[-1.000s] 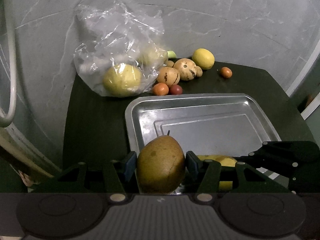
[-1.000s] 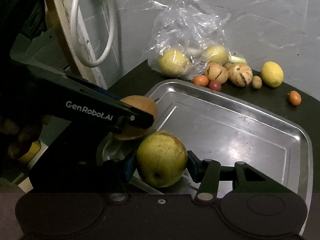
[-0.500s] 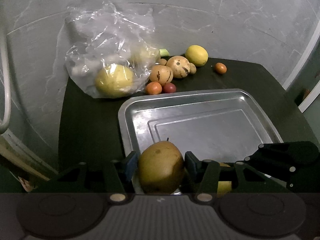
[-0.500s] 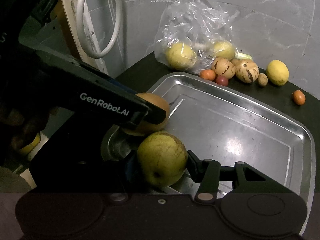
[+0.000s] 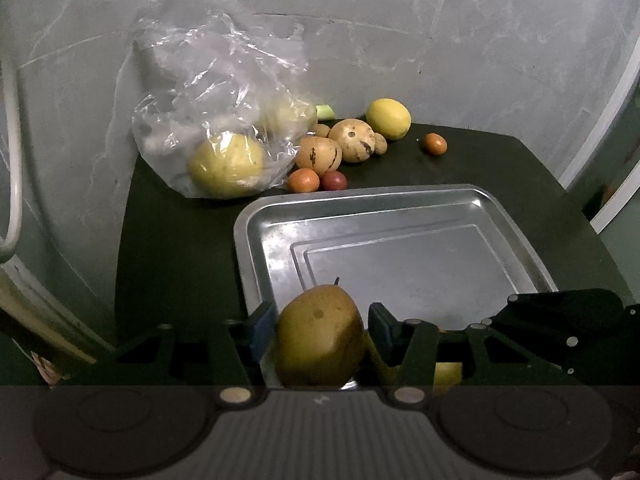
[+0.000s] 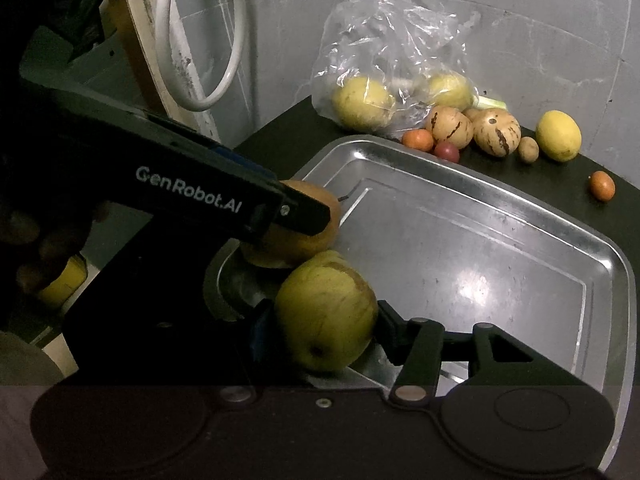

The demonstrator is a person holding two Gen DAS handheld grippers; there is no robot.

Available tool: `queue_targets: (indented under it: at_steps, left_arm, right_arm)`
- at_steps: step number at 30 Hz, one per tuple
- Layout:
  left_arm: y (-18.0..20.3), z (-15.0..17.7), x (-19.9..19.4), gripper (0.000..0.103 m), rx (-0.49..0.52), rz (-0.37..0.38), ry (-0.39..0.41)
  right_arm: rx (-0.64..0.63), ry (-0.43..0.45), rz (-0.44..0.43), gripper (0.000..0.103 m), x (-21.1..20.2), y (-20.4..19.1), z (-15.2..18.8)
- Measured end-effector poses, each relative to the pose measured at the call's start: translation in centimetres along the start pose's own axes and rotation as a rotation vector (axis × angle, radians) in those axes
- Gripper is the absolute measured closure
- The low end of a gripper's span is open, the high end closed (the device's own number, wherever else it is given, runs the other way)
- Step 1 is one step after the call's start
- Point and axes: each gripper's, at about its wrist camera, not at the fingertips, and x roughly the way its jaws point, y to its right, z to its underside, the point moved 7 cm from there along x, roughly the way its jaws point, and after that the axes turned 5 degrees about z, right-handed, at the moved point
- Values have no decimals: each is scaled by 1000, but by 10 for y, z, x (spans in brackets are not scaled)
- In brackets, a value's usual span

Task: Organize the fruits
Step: 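Carry the brown pear in the left tool and green pear in the right tool over the tray, then open the right tool to drop the green pear while the left tool releases the brown pear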

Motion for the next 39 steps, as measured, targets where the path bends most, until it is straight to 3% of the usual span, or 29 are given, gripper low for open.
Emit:
queue_targets:
  at_steps: [6,9,21,25,39]
  left_arm:
    - [1,3,-7,36,-22,22,12]
    - [2,5,-11,30,-30,34,28]
    - [-6,16,-32,14,-103,54,78]
    - [-9,21,-41,4,-96,38,93]
    - [-13,40,-44,1,-74,-8,45]
  right_arm:
    - [-19,-7,-8,37,-3,-2,3]
    - [-32,-16,-12,26,-3,-3,4]
    - [-31,-17,30,15,-12,12,9]
    - [-17,-10,50,6,-17,21,10]
    - [-5,-24,64,1,-33,49,22]
